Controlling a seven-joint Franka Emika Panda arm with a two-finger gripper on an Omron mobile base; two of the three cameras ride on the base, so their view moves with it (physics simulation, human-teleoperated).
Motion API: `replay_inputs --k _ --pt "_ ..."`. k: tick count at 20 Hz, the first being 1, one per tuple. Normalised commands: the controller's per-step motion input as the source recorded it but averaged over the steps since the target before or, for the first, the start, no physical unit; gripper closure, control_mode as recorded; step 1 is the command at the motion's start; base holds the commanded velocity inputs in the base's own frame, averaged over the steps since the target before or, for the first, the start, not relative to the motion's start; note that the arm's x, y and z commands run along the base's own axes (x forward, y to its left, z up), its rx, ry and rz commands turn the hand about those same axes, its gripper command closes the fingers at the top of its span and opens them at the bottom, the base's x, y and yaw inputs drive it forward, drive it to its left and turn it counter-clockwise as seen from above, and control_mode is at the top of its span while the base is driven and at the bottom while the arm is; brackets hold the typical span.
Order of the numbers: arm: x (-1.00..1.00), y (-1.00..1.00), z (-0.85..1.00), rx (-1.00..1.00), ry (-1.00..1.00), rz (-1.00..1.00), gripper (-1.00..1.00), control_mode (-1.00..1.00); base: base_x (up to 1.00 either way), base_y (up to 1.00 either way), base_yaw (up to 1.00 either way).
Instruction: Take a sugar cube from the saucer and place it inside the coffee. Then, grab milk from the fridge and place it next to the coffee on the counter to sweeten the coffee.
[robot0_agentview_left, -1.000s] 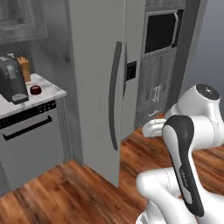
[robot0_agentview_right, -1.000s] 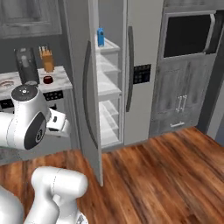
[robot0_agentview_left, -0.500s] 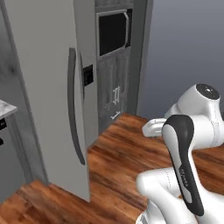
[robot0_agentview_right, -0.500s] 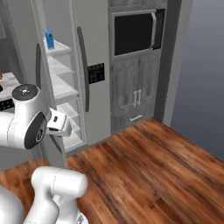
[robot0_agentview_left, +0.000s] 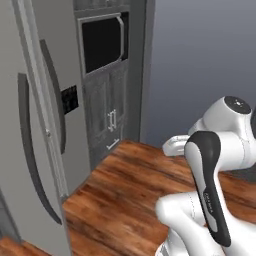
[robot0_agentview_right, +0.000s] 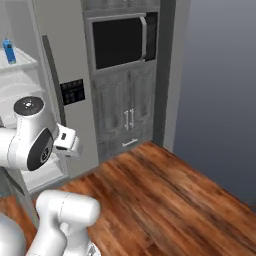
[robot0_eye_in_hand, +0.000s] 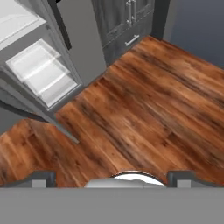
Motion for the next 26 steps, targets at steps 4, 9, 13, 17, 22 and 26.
replay_inputs --k 4,9,13,17,22,26 --pt "0.0 0.0 0.0 0.0 0.0 0.0 -1.0 1.0 1.0 -0.63 0.2" --pt "0.0 0.0 0.0 0.0 0.0 0.0 -1.0 1.0 0.98 -0.33 0.61" --pt "0.0 0.0 0.0 0.0 0.0 0.0 -1.0 1.0 0.77 -0.03 0.85" --pt "0.0 0.0 0.0 0.0 0.0 0.0 -1.0 1.0 0.64 0.0 0.86" --pt "0.0 0.0 0.0 0.0 0.0 0.0 -1.0 1.0 0.81 -0.13 0.69" --pt "0.0 0.0 0.0 0.0 0.0 0.0 -1.0 1.0 0.78 -0.4 0.34"
